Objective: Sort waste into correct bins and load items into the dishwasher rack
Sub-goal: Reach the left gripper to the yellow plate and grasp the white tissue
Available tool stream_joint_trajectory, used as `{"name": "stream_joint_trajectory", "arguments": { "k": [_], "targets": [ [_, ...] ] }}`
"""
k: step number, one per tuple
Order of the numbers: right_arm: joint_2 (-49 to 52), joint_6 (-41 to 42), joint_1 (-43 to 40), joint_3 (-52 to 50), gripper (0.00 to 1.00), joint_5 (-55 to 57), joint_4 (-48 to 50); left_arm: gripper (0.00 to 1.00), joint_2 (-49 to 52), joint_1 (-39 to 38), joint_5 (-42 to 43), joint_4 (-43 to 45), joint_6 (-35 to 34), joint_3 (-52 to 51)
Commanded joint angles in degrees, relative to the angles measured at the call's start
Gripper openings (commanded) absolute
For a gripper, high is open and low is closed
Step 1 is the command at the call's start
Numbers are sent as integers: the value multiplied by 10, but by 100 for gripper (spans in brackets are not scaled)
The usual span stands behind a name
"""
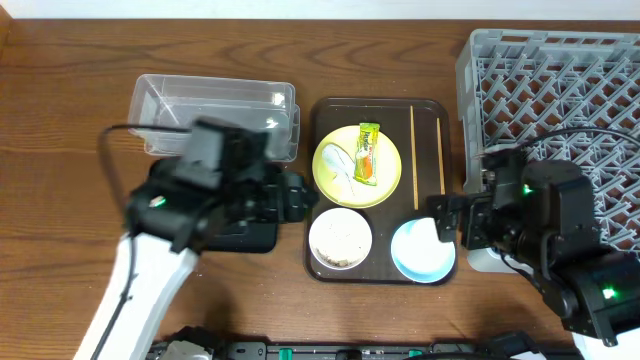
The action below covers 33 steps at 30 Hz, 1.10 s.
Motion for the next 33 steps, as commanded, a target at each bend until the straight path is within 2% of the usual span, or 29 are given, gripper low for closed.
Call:
{"name": "stream_joint_trajectory", "arguments": {
  "k": [1, 4, 7, 13, 16, 20, 23, 28, 33],
  "targets": [
    [-16, 59, -23, 11, 99, 53, -7, 78, 50, -69, -92, -1, -20, 7],
    [-23, 59, -38, 11, 99, 54, -12, 78, 98, -126, -162, 17, -50, 7],
    [-25, 59, -42, 11, 99, 54, -19, 78, 142, -163, -182, 59, -52, 7],
    [-24, 59, -42, 11, 99, 52, -34, 78, 221, -180, -325, 179, -26, 7],
    [-24, 59, -42, 11, 99, 52, -43, 78, 264, -171, -325, 213, -1, 7],
    [-24, 52, -42, 11, 99, 53, -60, 78, 323, -144, -323, 261, -2, 7],
    [-24, 52, -42, 11, 99, 52, -62, 77, 359, -126, -266, 309, -2, 7],
    [-24, 53, -42, 11, 99, 50, -62, 67, 392, -118, -245, 362, -9, 7],
    [-24, 53, -42, 11, 99, 50, -62, 52, 416, -119, -245, 374, -9, 7]
  ]
}}
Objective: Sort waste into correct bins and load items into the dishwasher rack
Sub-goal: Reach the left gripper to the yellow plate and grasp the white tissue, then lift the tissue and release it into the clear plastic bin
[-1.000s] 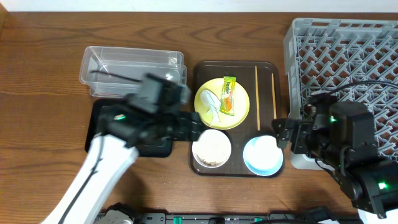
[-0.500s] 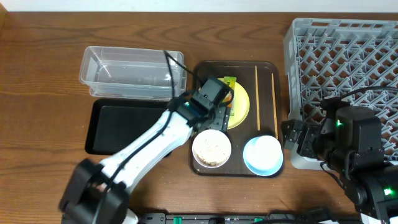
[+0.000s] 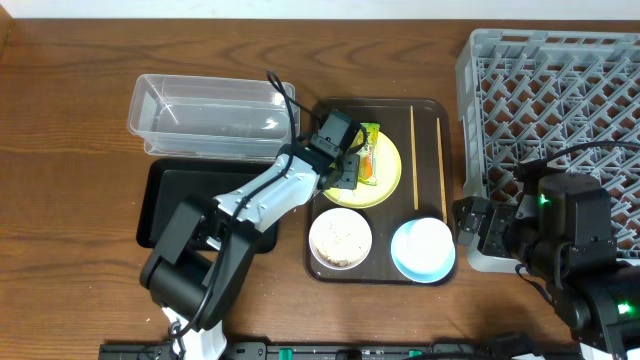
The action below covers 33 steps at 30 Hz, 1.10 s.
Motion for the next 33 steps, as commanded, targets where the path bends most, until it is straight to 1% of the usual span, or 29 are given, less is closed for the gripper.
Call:
{"name": "stream_joint_trajectory", "arguments": {
  "k": [1, 2, 4, 8, 14, 16, 18, 21, 24, 25, 26, 27, 28, 29, 30, 31, 33],
  "targets": [
    [-2, 2, -7, 9, 99, 5, -1, 45, 20, 1, 6, -2, 5, 7],
    [-2, 2, -7, 9, 99, 5, -1, 36, 24, 1, 6, -6, 5, 7],
    [-2, 2, -7, 9, 99, 5, -1, 24, 22, 1, 6, -11, -3, 7],
    [-2, 2, -7, 9, 99, 5, 0, 7, -7, 2, 6, -28, -9, 19],
    [-2, 2, -7, 9, 99, 5, 0, 6, -120, 7, 5, -56, -11, 43],
    [-2, 2, -7, 9, 99, 5, -1, 6, -160, 17, -10, -58, -11, 43],
    [-2, 2, -7, 9, 99, 5, 0, 6, -192, 34, -53, -72, -11, 43],
    [-2, 2, -7, 9, 99, 5, 0, 6, -209, 67, -105, -91, -11, 43],
    [-2, 2, -7, 9, 99, 5, -1, 6, -201, 108, -120, -94, -10, 43],
    [-2, 2, -7, 9, 99, 5, -1, 7, -196, 120, -120, -91, -10, 43],
    [-2, 2, -7, 9, 99, 5, -1, 10, -191, 131, -120, -85, -8, 43],
    [-2, 2, -7, 9, 99, 5, 0, 17, -186, 143, -122, -79, -8, 43],
    [-2, 2, -7, 9, 99, 5, 0, 31, -181, 153, -120, -74, -9, 43],
    [-2, 2, -7, 9, 99, 5, 0, 47, -176, 162, -114, -68, -9, 43],
    [-2, 2, -7, 9, 99, 5, -1, 60, -173, 167, -108, -64, -9, 43],
    [-2, 2, -7, 9, 99, 5, -1, 66, -173, 171, -94, -60, -9, 43],
    [-2, 2, -7, 9, 99, 5, -1, 66, -177, 171, -62, -49, -9, 43]
  ]
}}
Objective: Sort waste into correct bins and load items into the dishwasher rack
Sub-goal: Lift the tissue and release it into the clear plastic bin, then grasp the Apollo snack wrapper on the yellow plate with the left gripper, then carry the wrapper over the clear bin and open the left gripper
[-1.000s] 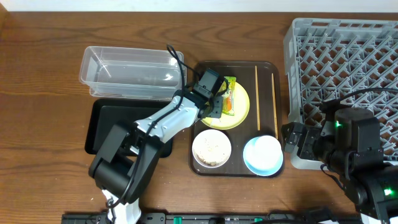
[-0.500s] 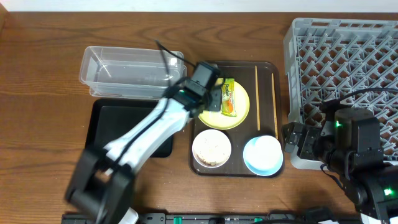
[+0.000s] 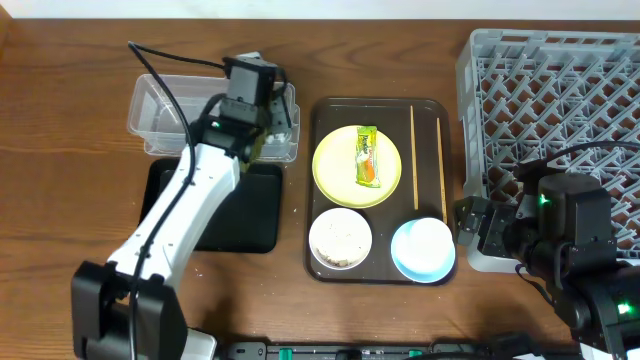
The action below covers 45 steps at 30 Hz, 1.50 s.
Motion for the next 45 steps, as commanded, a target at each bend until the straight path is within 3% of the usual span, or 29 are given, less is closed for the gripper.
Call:
{"name": "stream_joint_trajectory", "arguments": {
  "k": [1, 6, 14, 23, 25, 30, 45],
  "targets": [
    [-2, 2, -7, 9, 99, 5, -1, 67, -9, -2, 49, 18, 0, -2],
    [-2, 2, -7, 9, 99, 5, -5, 67, -7, -48, 129, 52, 0, -2],
    [-2, 2, -7, 9, 99, 5, -9, 66, 94, -170, 114, 68, 45, -2],
    [-2, 2, -7, 9, 99, 5, -9, 63, 225, -203, 114, 99, 5, -2],
    [-2, 2, -7, 9, 99, 5, -9, 54, 235, -203, 114, 96, 4, -2],
    [-2, 2, -7, 9, 99, 5, -9, 8, 222, -199, 114, 96, 4, 0],
    [-2, 2, -7, 9, 99, 5, -9, 6, 13, -43, 84, 53, 0, 1]
  ]
}}
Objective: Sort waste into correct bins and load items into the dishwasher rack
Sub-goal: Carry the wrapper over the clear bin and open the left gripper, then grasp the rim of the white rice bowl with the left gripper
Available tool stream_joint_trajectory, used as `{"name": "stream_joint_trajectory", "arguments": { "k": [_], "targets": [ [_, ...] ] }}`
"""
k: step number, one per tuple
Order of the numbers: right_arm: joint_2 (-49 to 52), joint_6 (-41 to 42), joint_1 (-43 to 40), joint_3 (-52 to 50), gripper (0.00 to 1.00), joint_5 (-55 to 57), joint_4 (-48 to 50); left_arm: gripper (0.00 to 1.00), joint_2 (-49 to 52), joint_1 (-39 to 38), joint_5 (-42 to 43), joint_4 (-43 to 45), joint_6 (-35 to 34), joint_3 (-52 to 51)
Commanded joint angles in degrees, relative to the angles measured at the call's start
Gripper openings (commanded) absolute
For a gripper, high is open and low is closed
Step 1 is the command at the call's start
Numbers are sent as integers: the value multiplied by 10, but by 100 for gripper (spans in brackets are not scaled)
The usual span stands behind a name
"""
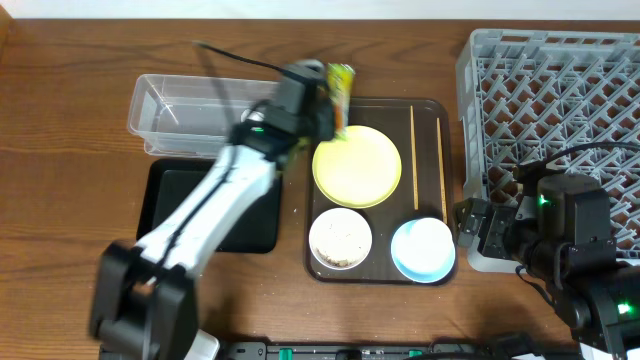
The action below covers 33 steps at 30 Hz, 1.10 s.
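Note:
My left gripper (pixel 334 98) is shut on a green and orange snack wrapper (pixel 342 84), held in the air over the far left corner of the brown tray (pixel 428 105). Below it the yellow plate (pixel 357 167) lies bare. A white bowl (pixel 340 238) with crumbs and a light blue bowl (pixel 422 250) sit at the tray's near side. Two chopsticks (pixel 413 150) lie along its right side. My right gripper (pixel 468 228) stands open beside the blue bowl, holding nothing. The grey dishwasher rack (pixel 560 90) is at the right.
A clear plastic bin (pixel 190 115) stands left of the tray, with a black bin (pixel 170 210) in front of it. My left arm stretches diagonally over both. The right arm's body covers the rack's near corner.
The wrapper lay on the yellow plate while my left gripper was over the clear bin's right end. Now the left gripper holds the wrapper above the tray's far left corner. The right arm is unchanged.
At first the plate held a clear scrap and the wrapper, my left arm was over the black bin and my right gripper was at the blue bowl. Then the left gripper was at the scrap and the right had drawn back. Then the left was over the clear bin, scrap gone from the plate. Now it holds the wrapper.

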Motion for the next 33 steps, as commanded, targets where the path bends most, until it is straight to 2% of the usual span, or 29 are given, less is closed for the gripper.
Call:
{"name": "stream_joint_trajectory", "arguments": {
  "k": [1, 4, 7, 8, 9, 10, 13, 19, 28, 33],
  "targets": [
    [-2, 2, -7, 9, 99, 5, -1, 6, -11, 45, -45, -26, -5, 2],
    [-2, 2, -7, 9, 99, 5, -1, 6, -3, 85, -92, -58, -6, 1],
    [-2, 2, -7, 9, 99, 5, -1, 7, 13, 118, -95, -64, -6, 0],
    [-2, 2, -7, 9, 99, 5, -1, 17, 14, 126, -89, -65, -5, 0],
    [-2, 2, -7, 9, 99, 5, -1, 38, 14, 131, -80, -66, -5, 0],
    [-2, 2, -7, 9, 99, 5, -1, 55, 10, 134, -66, -67, -5, 0],
    [-2, 2, -7, 9, 99, 5, -2, 71, -5, 133, -21, -73, -5, 1],
    [-2, 2, -7, 9, 99, 6, -3, 75, -67, 94, 19, -116, -5, 1],
    [-2, -10, -7, 8, 99, 5, -3, 75, -190, -14, 18, -268, 12, 1],
    [0, -28, -6, 0, 95, -15, -13, 73, -241, -34, 16, -334, 12, 1]
  ]
}}
